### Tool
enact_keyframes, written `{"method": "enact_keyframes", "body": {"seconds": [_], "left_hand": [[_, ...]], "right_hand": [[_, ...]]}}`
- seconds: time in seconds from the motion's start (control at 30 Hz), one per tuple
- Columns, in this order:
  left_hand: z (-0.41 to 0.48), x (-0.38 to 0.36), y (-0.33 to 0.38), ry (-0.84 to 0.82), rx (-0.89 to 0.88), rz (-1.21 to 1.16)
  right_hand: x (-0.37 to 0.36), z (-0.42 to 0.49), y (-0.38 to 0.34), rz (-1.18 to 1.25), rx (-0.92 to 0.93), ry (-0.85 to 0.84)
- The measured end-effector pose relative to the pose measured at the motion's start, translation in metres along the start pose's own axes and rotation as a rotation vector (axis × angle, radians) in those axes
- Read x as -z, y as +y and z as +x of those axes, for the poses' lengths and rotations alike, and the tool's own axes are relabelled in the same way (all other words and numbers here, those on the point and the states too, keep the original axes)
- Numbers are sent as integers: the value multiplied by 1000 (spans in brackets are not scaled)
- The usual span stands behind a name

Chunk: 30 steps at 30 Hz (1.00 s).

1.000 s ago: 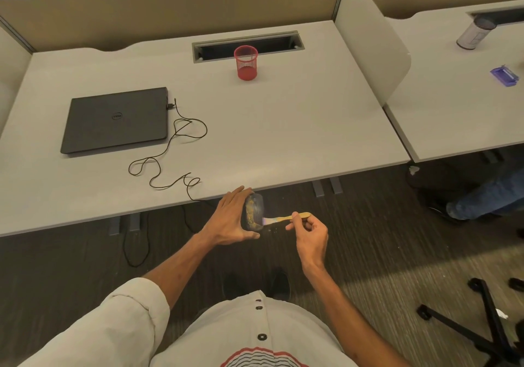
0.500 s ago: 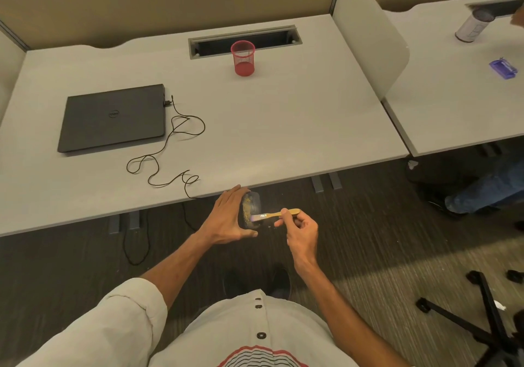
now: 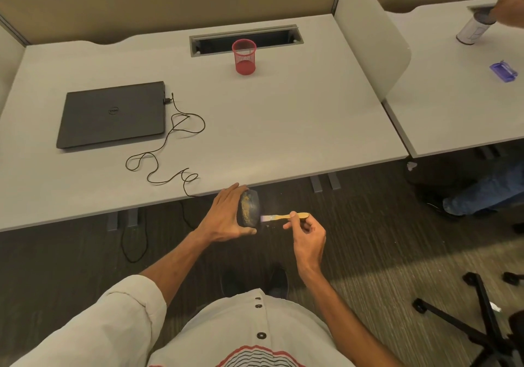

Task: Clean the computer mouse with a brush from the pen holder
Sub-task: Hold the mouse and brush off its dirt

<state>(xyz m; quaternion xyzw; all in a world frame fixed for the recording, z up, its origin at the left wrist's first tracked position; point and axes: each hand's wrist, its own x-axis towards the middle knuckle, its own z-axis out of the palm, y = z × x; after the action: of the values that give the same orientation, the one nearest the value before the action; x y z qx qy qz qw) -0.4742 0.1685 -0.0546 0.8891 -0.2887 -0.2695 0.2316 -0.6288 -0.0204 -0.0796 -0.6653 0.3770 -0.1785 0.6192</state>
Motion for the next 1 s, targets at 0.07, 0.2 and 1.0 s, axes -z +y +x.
{"method": "enact_keyframes", "body": {"seconds": [0.07, 0.2, 1.0], "left_hand": [[0, -1, 1, -6, 2, -1], [2, -3, 5, -6, 0, 0], [7, -7, 19, -10, 18, -26]], "right_hand": [[-4, -1, -4, 35, 11, -47], [-10, -4, -5, 18, -12, -96], [7, 15, 0, -111, -161, 71]]}}
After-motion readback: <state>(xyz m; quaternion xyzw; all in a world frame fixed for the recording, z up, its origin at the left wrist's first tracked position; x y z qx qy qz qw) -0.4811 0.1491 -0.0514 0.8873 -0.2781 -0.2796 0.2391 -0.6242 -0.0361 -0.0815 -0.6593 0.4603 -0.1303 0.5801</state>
